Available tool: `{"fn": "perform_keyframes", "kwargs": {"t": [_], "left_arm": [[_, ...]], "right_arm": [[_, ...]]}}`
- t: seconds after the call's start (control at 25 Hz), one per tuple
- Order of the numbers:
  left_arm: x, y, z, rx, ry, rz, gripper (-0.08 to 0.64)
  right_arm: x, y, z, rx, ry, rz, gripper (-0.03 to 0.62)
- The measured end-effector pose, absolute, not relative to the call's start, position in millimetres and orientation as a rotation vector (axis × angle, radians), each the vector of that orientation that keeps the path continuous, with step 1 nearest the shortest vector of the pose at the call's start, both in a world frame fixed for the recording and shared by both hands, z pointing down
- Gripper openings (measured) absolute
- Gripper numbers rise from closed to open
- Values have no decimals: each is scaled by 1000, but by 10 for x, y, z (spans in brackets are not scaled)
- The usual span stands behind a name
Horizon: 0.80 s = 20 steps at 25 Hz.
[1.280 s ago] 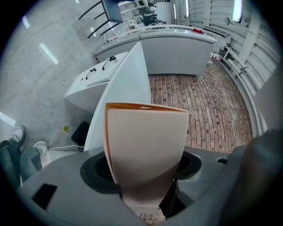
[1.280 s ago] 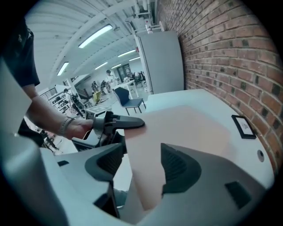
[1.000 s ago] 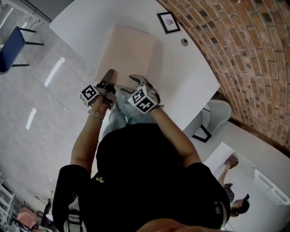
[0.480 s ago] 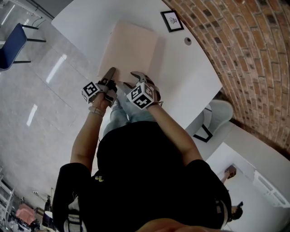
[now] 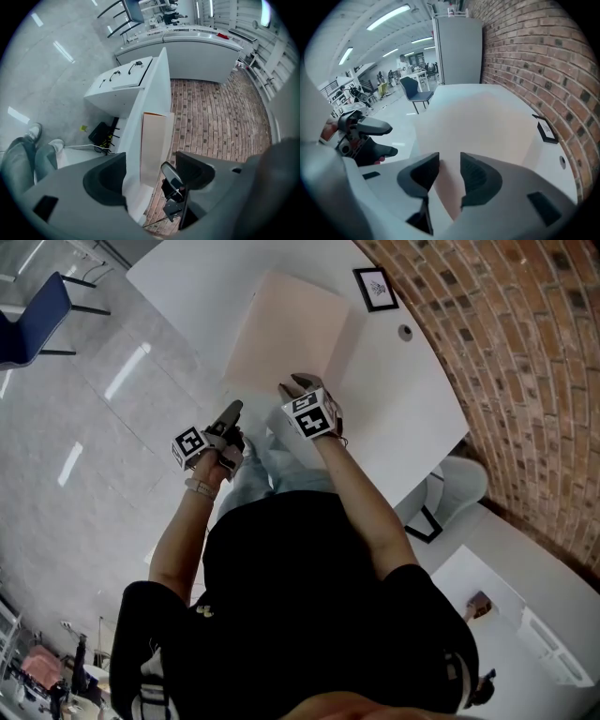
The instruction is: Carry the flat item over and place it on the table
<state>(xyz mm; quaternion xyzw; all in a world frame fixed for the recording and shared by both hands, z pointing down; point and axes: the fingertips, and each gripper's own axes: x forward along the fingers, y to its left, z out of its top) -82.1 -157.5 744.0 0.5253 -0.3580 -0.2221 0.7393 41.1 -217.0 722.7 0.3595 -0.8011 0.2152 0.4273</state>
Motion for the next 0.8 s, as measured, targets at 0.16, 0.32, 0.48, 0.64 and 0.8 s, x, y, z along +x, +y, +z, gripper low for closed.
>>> {"fn": "perform_keyframes", "kwargs": {"t": [0.16,0.32,0.48,0.64,0.8], "left_arm": [[-907,-1465,7423,1147,-785,-492,319],[-883,-1503,7272,1195,-772,-499,318],[-776,-1622,6918,1412,-741,-406,316],[-628,-1700,6478,1656,-712,-264,307],[-624,-1707,6061,1870,-756,-126,218]], "right_arm": [[394,-2170,7213,916,-2002,557,146],[363,-2151,7136,935,-2019,551,118],[303,-2130,6890,964,-2080,564,78],[301,-2097,6548,996,-2161,554,31],[284,-2020,6150,1001,-2259,476,11]]}}
